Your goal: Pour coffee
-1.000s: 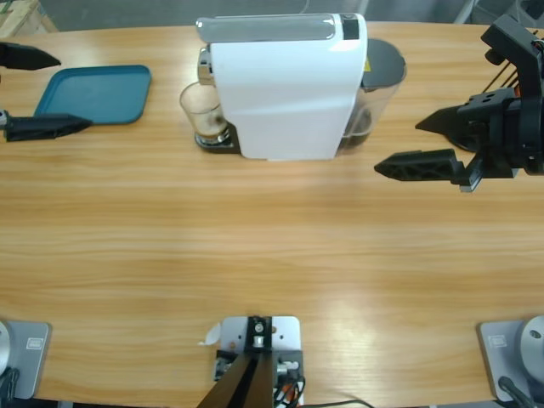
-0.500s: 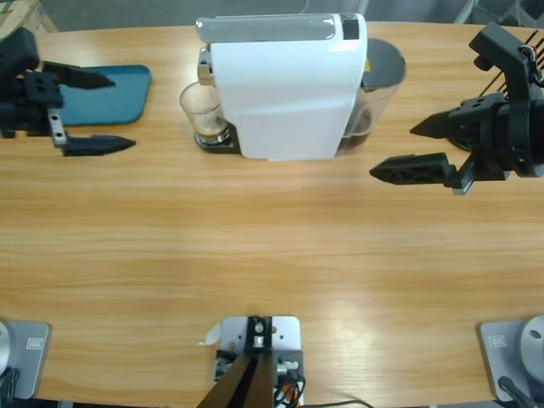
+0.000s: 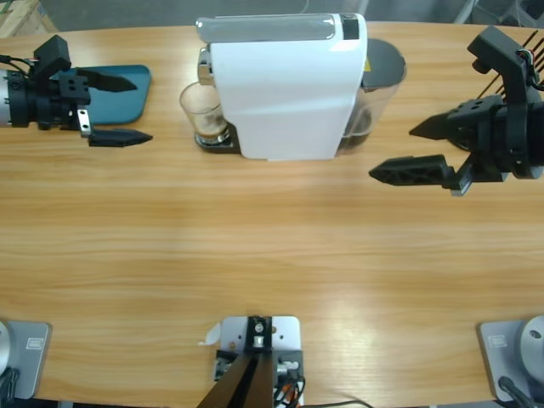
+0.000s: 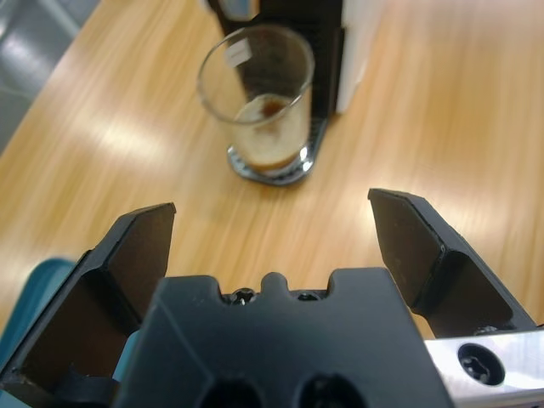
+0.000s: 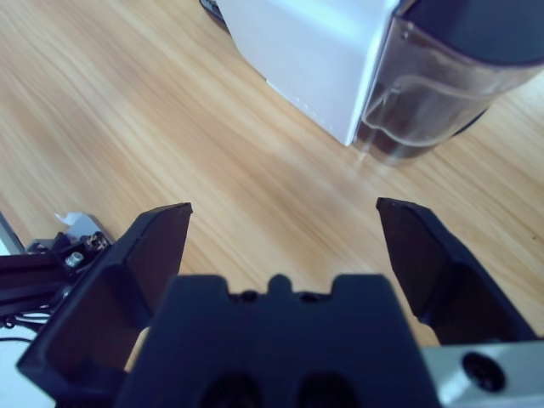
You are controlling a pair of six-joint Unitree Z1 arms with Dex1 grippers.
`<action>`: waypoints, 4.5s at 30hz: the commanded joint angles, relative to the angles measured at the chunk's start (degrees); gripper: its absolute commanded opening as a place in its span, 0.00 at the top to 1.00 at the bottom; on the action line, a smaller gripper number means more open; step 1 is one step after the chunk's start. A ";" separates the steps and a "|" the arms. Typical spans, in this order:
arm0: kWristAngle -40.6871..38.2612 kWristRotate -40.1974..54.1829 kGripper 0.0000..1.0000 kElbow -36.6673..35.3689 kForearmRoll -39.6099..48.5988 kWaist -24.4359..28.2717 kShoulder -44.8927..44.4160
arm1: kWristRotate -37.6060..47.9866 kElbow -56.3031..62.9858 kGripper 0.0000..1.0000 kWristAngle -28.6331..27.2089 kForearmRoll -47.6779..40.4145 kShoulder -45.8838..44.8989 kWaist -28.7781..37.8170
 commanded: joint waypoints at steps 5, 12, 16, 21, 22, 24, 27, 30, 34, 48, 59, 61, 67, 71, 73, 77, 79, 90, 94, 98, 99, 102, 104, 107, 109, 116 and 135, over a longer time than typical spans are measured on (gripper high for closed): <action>-4.31 0.37 0.01 -3.96 -5.46 -0.39 11.50 | -0.81 3.31 0.00 0.39 -6.54 3.22 0.50; -4.83 0.37 0.00 -7.32 -5.83 -0.53 14.77 | -2.30 5.08 0.00 0.00 -7.75 4.57 0.50; -5.03 0.35 0.00 -7.63 -5.63 -1.94 14.97 | -2.83 5.06 0.00 -0.21 -9.14 5.30 0.50; -5.03 0.02 0.00 -9.11 -5.12 -4.65 15.78 | -3.71 5.15 0.00 -0.62 -9.38 5.40 0.50; -4.96 0.05 0.00 -9.35 -5.07 -4.80 15.92 | -3.71 5.19 0.00 -0.62 -9.38 5.40 0.50; -4.85 0.10 0.00 -9.67 -4.89 -5.24 16.07 | -3.71 5.28 0.00 -0.62 -9.40 5.40 0.50; -4.62 0.10 0.00 -10.22 -4.77 -5.98 16.51 | -3.71 5.33 0.00 -0.62 -9.40 5.40 0.50; -4.59 0.10 0.00 -10.92 -4.56 -6.72 16.86 | -3.71 5.42 0.00 -0.60 -9.40 5.14 0.50; -4.50 0.10 0.00 -11.02 -4.42 -7.65 17.13 | -3.71 5.42 0.00 -0.62 -9.40 5.05 0.50; 0.33 -0.51 0.00 -12.38 -3.05 -9.52 17.81 | -3.79 5.77 0.00 -0.62 -9.75 3.91 0.50; 1.74 -0.33 0.00 -13.89 -1.34 -9.53 18.69 | -3.79 6.42 0.00 -0.62 -10.23 3.40 0.50; 1.74 -0.33 0.00 -14.63 -1.34 -9.69 19.22 | -3.86 6.61 0.00 -0.62 -10.54 3.63 0.50; 1.85 -0.42 0.00 -15.37 -0.46 -10.41 19.71 | -3.88 6.89 0.00 -0.62 -10.54 2.85 0.50; 1.92 -0.42 0.01 -15.52 -0.46 -10.41 19.89 | -3.88 6.95 0.00 -0.62 -10.60 2.76 0.50; 2.02 -0.42 0.02 -15.72 -0.46 -10.50 20.19 | -3.88 6.96 0.00 -0.62 -10.88 2.85 0.50; 3.57 -0.49 0.22 -15.72 -0.46 -10.53 20.33 | -3.88 7.00 0.00 -0.62 -11.14 2.96 0.50; 4.38 -0.55 0.32 -15.72 -0.46 -10.75 20.33 | -3.88 7.00 0.00 -0.62 -11.33 2.89 0.50; 6.08 -1.23 0.48 -15.81 -0.48 -11.03 20.33 | -3.88 7.37 0.00 -0.53 -11.99 2.68 0.50; 6.64 -1.64 0.48 -15.88 -0.55 -11.19 20.40 | -3.88 7.61 0.00 -0.37 -12.55 3.12 0.50; 5.52 -1.51 0.74 -15.67 -0.55 -11.38 20.50 | -3.88 7.86 0.00 -0.18 -12.95 3.38 0.50; 5.06 -1.51 0.82 -15.54 -0.59 -11.38 20.57 | -3.85 7.88 0.00 -0.18 -13.00 3.33 0.50; 3.85 -1.44 1.00 -15.35 -0.64 -11.38 20.59 | -3.79 7.88 0.00 -0.25 -13.09 3.01 0.50; 3.67 -1.39 1.00 -15.28 -0.64 -11.38 20.59 | -3.79 7.88 0.00 -0.26 -13.09 2.83 0.50; 3.59 -1.39 1.00 -14.89 -0.64 -11.33 20.36 | -3.81 7.95 0.00 -0.33 -13.09 2.69 0.50; 3.67 -1.39 1.00 -14.21 -0.64 -11.31 19.89 | -3.79 7.96 0.00 -0.35 -13.09 2.68 0.50; 4.20 -1.39 1.00 -11.67 -0.64 -9.41 15.42 | -3.79 7.93 0.00 -0.44 -13.27 3.05 0.50; 12.08 -7.49 1.00 -8.25 -0.64 4.13 5.56 | -3.79 6.29 0.00 -0.42 -13.62 4.31 0.50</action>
